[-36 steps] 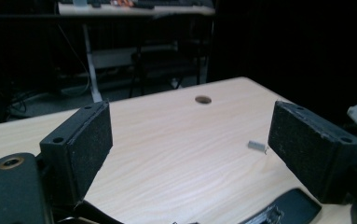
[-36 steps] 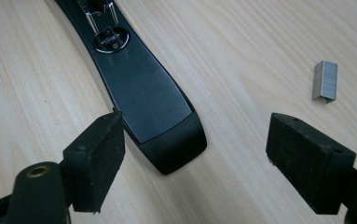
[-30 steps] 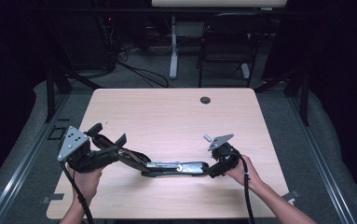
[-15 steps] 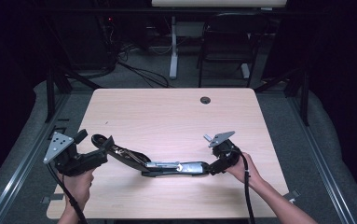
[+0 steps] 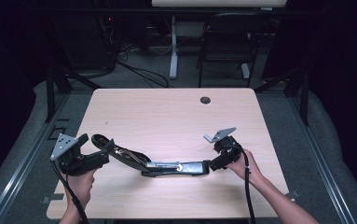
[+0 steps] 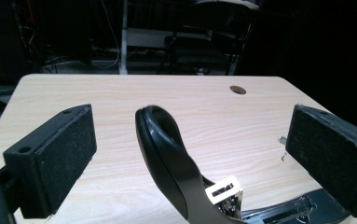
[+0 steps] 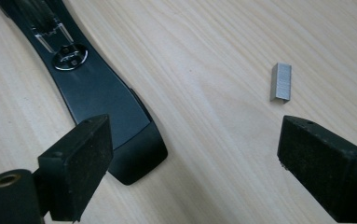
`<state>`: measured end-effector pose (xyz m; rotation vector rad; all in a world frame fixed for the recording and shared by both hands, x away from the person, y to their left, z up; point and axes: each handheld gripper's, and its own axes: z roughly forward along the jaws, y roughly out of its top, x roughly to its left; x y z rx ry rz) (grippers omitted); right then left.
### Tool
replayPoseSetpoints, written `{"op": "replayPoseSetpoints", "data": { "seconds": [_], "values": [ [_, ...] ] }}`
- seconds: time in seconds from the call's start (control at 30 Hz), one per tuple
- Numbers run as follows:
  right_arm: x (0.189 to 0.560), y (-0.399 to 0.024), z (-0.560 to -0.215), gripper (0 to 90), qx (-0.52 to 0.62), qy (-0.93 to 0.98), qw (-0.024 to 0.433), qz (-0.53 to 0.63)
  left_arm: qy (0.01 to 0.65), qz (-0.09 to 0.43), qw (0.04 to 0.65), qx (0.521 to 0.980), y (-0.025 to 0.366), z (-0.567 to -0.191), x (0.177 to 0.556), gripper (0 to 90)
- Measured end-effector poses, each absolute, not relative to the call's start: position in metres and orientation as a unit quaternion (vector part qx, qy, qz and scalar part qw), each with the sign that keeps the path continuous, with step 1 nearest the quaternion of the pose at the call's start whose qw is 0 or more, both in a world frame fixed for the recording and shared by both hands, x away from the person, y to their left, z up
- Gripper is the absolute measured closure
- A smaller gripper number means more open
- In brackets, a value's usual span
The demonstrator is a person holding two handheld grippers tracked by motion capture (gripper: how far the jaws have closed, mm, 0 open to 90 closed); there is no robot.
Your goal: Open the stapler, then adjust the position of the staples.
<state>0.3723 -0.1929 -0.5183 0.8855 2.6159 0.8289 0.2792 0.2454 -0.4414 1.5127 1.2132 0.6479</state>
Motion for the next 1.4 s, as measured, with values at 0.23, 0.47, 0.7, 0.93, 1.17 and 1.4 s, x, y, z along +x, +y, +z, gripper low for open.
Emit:
{"op": "replayPoseSetpoints", "data": {
  "seconds": [0.23, 0.47, 0.7, 0.93, 1.17, 1.4],
  "values": [
    [0.379, -0.197, -0.519, 9.8, 0.320, 0.895, 0.136, 0.281, 0.507, 0.262, 0.517, 0.637, 0.244, -0.445, 0.278, 1.7],
    [0.390, -0.200, -0.518, 10.1, 0.336, 0.892, 0.140, 0.269, 0.508, 0.258, 0.512, 0.643, 0.244, -0.447, 0.276, 1.3],
    [0.408, -0.199, -0.518, 13.8, 0.349, 0.888, 0.138, 0.264, 0.511, 0.253, 0.505, 0.648, 0.244, -0.451, 0.272, 0.8],
    [0.434, -0.195, -0.515, 30.9, 0.371, 0.885, 0.109, 0.260, 0.506, 0.253, 0.499, 0.656, 0.244, -0.453, 0.270, 0.5],
    [0.458, -0.185, -0.515, 44.9, 0.386, 0.885, 0.099, 0.242, 0.504, 0.250, 0.498, 0.660, 0.244, -0.454, 0.272, 0.4],
    [0.474, -0.176, -0.521, 56.5, 0.406, 0.881, 0.085, 0.230, 0.502, 0.244, 0.492, 0.668, 0.244, -0.456, 0.274, 0.4]
  ]
}}
